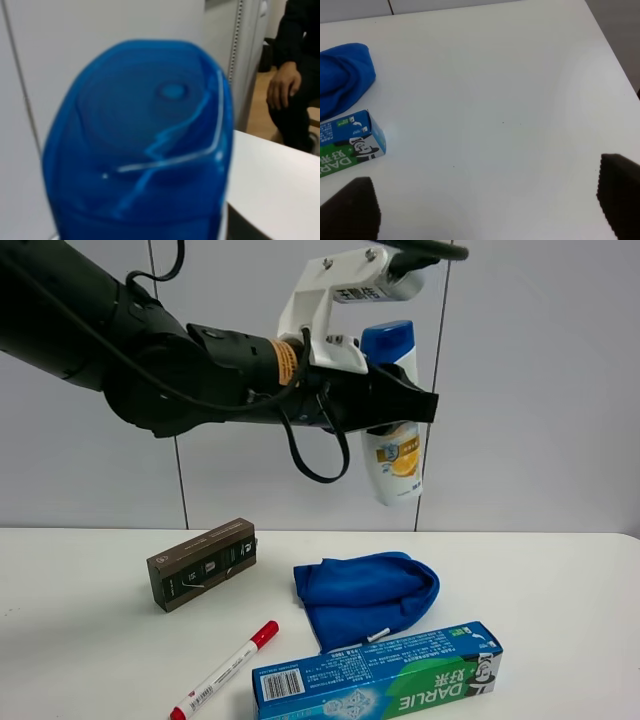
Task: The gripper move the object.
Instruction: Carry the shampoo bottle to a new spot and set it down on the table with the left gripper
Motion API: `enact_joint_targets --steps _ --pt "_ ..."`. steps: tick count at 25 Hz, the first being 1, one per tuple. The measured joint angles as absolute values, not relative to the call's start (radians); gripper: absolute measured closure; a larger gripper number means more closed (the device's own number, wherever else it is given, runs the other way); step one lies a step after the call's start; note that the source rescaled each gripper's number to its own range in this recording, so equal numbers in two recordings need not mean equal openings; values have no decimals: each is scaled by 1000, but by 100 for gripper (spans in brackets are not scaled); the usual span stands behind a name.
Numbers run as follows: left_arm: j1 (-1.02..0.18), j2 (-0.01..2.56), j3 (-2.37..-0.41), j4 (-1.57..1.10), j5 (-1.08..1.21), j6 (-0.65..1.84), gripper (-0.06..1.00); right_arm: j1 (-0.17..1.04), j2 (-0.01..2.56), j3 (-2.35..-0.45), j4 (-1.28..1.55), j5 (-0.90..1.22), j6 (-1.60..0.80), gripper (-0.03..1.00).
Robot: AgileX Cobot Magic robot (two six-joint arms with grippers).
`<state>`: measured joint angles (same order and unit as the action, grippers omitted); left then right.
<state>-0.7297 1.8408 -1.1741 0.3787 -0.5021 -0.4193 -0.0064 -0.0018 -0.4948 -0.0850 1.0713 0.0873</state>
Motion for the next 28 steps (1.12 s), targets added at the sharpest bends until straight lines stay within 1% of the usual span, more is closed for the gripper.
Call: enact_joint_targets --steps 9,14,19,28 --pt "-816 1966 -1261 382 -501 -475 94 -6 -2 -495 -85 1071 87 -3" --pt "-850 2047 -1351 383 -495 -479 94 -6 -2 -495 -85 1071 87 -3" --pt "-853 2103 -1425 384 -489 -479 94 -6 -2 -495 -85 1071 87 -3" --pt "-853 2203 -1431 380 -492 -479 94 -6 -2 -495 -85 1071 87 -3"
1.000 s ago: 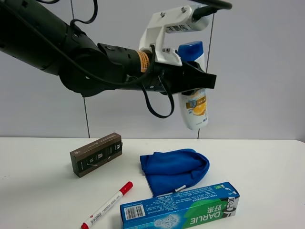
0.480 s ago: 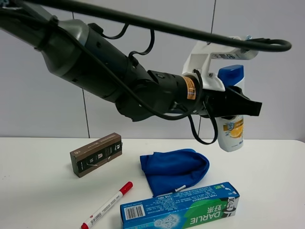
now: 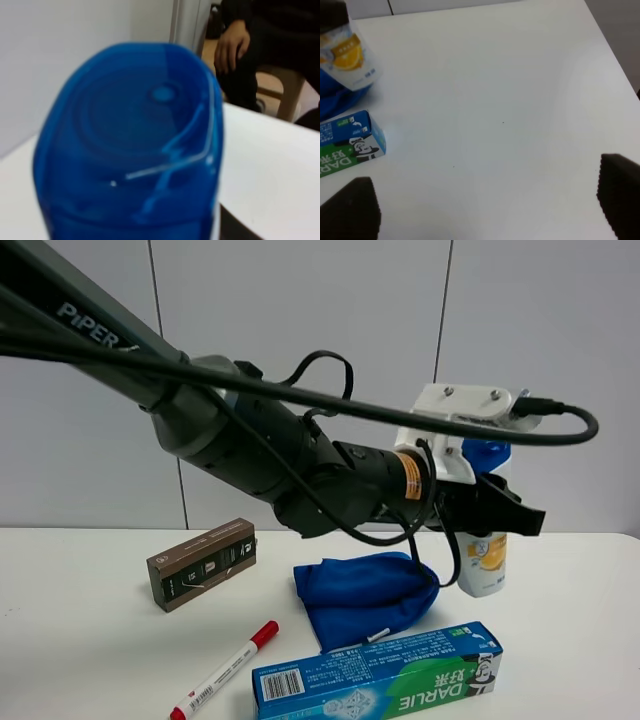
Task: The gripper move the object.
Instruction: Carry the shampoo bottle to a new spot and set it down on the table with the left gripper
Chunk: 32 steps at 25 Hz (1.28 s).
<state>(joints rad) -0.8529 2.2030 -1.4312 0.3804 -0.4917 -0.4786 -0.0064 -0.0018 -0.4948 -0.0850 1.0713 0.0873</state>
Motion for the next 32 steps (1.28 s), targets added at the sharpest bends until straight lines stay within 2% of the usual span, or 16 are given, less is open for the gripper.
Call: enact_joint_targets --steps 14,32 --pt "-834 2302 -1521 376 -538 -439 94 -6 -2 -495 -85 1071 87 -3" --pt "-805 2348 -1525 379 -602 -437 94 -6 -2 -495 -85 1071 87 -3"
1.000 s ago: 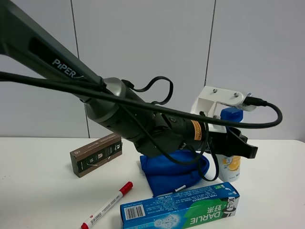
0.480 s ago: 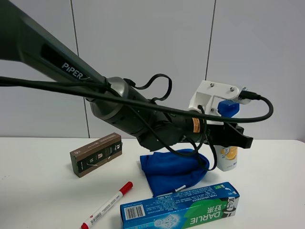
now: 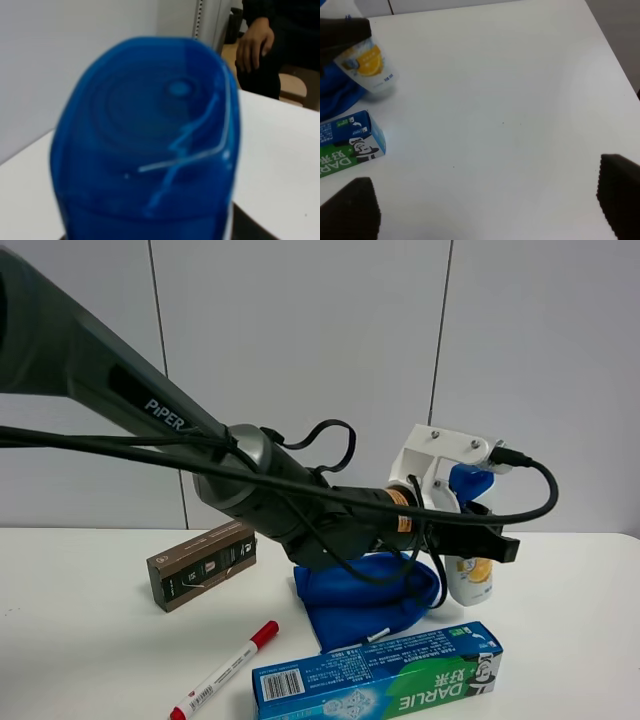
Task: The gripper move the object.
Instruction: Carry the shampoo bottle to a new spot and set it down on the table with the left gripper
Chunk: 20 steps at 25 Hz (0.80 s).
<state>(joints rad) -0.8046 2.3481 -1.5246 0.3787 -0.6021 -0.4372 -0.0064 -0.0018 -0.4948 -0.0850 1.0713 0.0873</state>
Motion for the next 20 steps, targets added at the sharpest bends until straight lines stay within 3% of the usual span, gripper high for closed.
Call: enact_joint_targets --steps 20 --pt "-805 2404 -1525 424 -616 -440 94 -6 -2 -495 -85 1071 87 -3"
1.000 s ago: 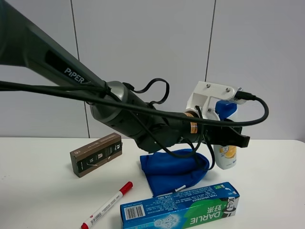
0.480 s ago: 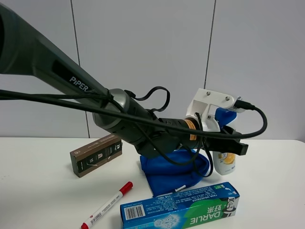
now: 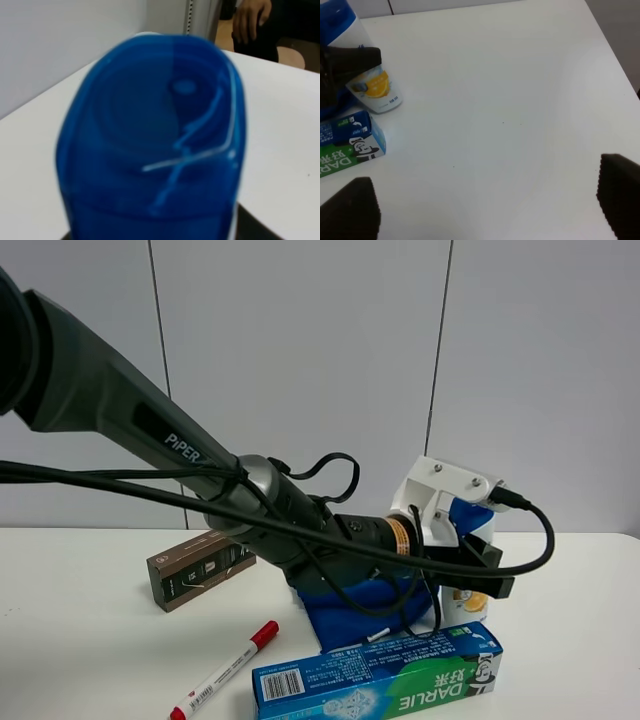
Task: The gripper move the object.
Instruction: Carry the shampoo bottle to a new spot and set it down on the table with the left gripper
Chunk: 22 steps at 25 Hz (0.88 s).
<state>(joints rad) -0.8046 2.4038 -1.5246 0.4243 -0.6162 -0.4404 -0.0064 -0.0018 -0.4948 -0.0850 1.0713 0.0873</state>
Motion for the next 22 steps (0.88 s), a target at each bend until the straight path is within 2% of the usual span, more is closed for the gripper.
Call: enact_joint_targets --steps 17,18,19,22 --pt "-805 2404 -1525 426 -619 -440 94 -6 -2 -495 -85 1071 87 -3" --pt "-805 2404 -1525 426 -619 -440 90 -6 -2 -495 -85 1071 87 -3" --pt "-805 2404 -1525 426 -629 -440 80 -6 -2 -495 -85 1071 87 -3" --pt "-805 2404 -1527 426 -668 -440 46 -6 -2 -495 -85 1071 87 -3"
